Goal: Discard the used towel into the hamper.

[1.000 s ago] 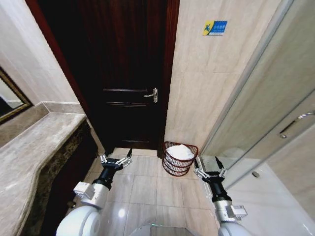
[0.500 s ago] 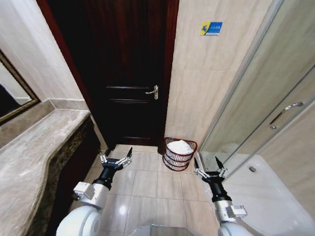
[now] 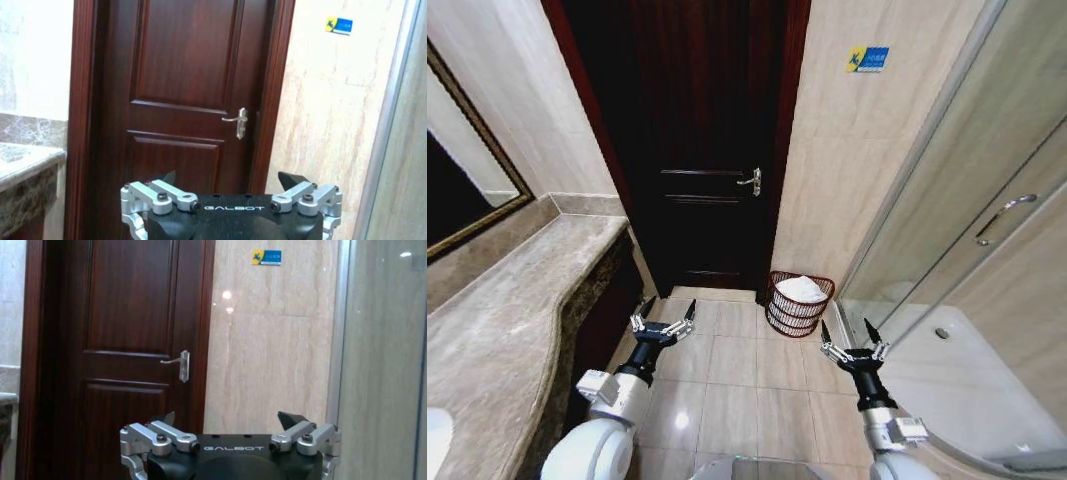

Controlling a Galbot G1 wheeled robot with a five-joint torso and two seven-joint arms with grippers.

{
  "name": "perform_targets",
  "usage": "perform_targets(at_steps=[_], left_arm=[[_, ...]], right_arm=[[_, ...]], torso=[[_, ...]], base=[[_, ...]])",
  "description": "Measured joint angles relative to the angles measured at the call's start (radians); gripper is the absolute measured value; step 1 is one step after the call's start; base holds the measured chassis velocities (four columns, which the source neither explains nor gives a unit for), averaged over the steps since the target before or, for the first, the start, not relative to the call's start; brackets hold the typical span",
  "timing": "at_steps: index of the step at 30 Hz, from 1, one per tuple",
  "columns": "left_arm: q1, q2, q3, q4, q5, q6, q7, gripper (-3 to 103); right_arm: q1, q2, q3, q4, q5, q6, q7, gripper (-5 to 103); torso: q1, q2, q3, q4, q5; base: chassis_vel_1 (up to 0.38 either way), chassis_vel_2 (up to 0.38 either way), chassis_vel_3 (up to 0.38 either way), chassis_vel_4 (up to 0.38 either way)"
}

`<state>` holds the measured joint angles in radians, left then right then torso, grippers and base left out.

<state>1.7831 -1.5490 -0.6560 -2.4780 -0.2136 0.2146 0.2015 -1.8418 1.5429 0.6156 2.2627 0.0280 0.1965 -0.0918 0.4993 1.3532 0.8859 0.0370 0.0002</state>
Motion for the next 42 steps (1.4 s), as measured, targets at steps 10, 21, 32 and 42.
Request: perform_targets(at_steps=[10, 21, 32, 42], left_arm=[[0.000, 0.000, 0.000, 0.000, 0.000, 0.000, 0.000, 100], [0.000, 0.000, 0.000, 0.000, 0.000, 0.000, 0.000, 100], [0.000, 0.000, 0.000, 0.000, 0.000, 0.000, 0.000, 100], [0.000, 0.000, 0.000, 0.000, 0.000, 0.000, 0.000, 100]], right_arm=[[0.000, 0.000, 0.000, 0.000, 0.000, 0.000, 0.000, 100], [0.000, 0.000, 0.000, 0.000, 0.000, 0.000, 0.000, 100], [0.000, 0.000, 0.000, 0.000, 0.000, 0.000, 0.000, 100], [0.000, 0.000, 0.000, 0.000, 0.000, 0.000, 0.000, 100]], torso=[[0.000, 0.000, 0.000, -0.0001, -0.0001], [0.000, 0.000, 0.000, 0.0001, -0.0003], [0.000, 0.000, 0.000, -0.0001, 0.0000], [0.000, 0.000, 0.000, 0.0002, -0.0004]], base=[[0.095, -0.137, -0.100, 0.124], [0.094, -0.071, -0.099, 0.075], [-0.011, -0.112, 0.007, 0.119], [0.006, -0.135, -0.011, 0.127]])
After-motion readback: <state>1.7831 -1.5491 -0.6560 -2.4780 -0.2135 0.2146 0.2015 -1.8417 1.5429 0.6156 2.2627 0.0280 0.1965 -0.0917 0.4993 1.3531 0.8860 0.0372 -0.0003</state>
